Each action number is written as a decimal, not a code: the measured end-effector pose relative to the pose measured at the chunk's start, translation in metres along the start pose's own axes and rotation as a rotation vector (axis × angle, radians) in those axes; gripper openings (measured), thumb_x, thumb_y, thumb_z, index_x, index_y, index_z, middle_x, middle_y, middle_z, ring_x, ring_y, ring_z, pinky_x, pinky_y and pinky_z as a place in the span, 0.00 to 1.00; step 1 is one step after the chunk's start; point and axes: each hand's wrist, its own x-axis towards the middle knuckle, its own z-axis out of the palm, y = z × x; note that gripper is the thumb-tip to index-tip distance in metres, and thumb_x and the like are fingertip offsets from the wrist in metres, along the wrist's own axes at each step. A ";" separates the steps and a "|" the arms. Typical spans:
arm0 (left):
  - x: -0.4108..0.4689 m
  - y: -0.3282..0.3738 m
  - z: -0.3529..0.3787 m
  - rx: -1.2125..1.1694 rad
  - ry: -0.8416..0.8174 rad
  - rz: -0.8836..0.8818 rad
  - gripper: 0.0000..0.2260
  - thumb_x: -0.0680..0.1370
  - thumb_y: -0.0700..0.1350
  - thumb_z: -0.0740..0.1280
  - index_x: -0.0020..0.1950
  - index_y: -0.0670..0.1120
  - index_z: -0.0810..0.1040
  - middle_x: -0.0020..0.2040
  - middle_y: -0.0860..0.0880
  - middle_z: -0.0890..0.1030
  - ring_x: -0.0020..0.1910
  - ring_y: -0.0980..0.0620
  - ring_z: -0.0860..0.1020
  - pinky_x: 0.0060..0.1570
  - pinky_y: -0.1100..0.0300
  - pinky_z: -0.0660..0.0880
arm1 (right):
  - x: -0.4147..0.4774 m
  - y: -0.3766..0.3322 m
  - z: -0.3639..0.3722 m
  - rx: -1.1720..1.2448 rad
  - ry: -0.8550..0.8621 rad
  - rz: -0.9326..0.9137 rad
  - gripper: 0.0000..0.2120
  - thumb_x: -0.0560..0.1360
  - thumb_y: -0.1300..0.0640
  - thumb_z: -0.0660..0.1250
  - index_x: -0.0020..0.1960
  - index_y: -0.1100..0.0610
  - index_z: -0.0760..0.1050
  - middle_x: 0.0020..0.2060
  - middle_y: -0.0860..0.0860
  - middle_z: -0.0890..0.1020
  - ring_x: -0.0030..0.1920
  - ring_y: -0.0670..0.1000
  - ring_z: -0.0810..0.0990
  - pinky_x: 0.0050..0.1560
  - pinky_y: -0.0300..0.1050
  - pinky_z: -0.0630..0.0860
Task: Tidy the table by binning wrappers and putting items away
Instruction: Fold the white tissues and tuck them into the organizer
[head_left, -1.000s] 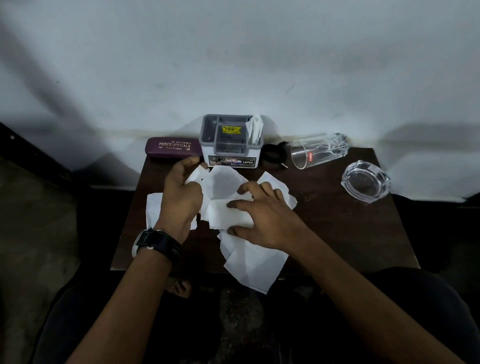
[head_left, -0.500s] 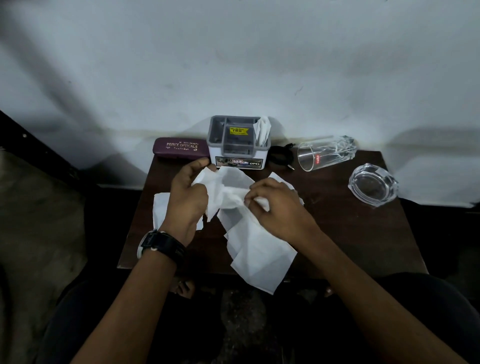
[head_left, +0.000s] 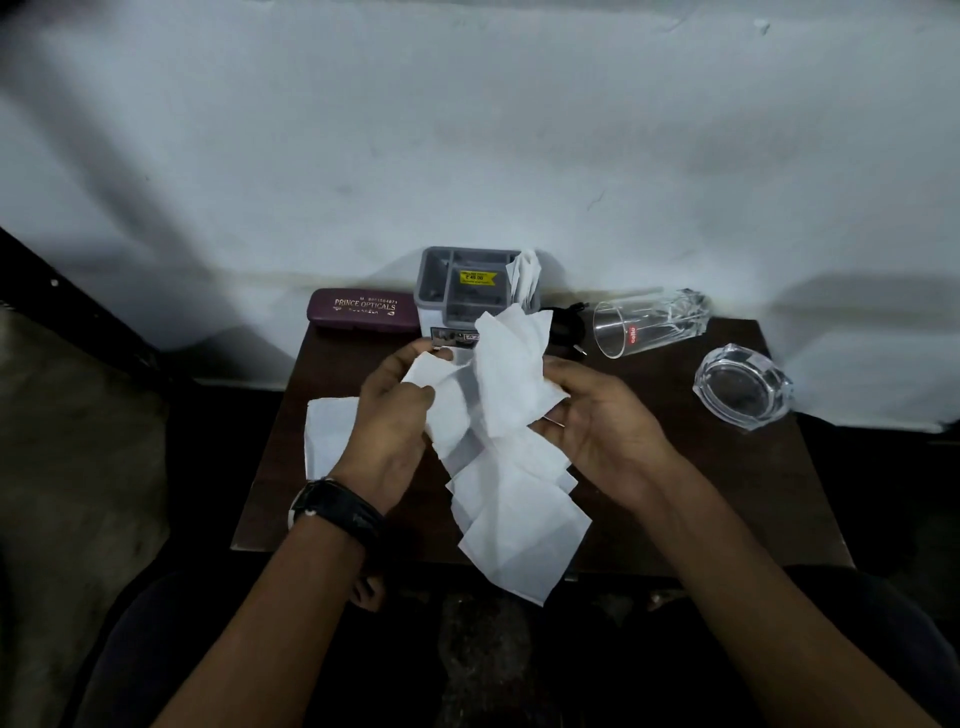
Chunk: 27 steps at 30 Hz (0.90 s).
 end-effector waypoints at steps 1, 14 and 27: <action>0.000 -0.001 0.002 -0.020 -0.018 -0.017 0.23 0.78 0.24 0.54 0.53 0.47 0.81 0.44 0.52 0.88 0.44 0.52 0.85 0.48 0.54 0.81 | -0.002 0.000 0.003 0.047 -0.030 0.022 0.19 0.80 0.60 0.64 0.69 0.66 0.76 0.65 0.60 0.81 0.61 0.57 0.81 0.71 0.57 0.74; 0.000 0.002 0.014 -0.371 -0.060 -0.242 0.13 0.84 0.35 0.59 0.64 0.41 0.79 0.63 0.42 0.83 0.59 0.45 0.83 0.60 0.47 0.80 | -0.006 0.001 0.010 0.174 -0.059 0.076 0.25 0.76 0.59 0.68 0.71 0.66 0.73 0.67 0.62 0.79 0.69 0.61 0.77 0.67 0.56 0.77; -0.008 0.003 0.022 -0.337 -0.152 -0.304 0.16 0.75 0.27 0.55 0.51 0.36 0.81 0.49 0.40 0.84 0.46 0.45 0.83 0.56 0.51 0.79 | 0.000 -0.002 0.010 0.028 0.006 -0.068 0.16 0.81 0.60 0.63 0.65 0.67 0.77 0.62 0.65 0.81 0.62 0.65 0.81 0.58 0.55 0.81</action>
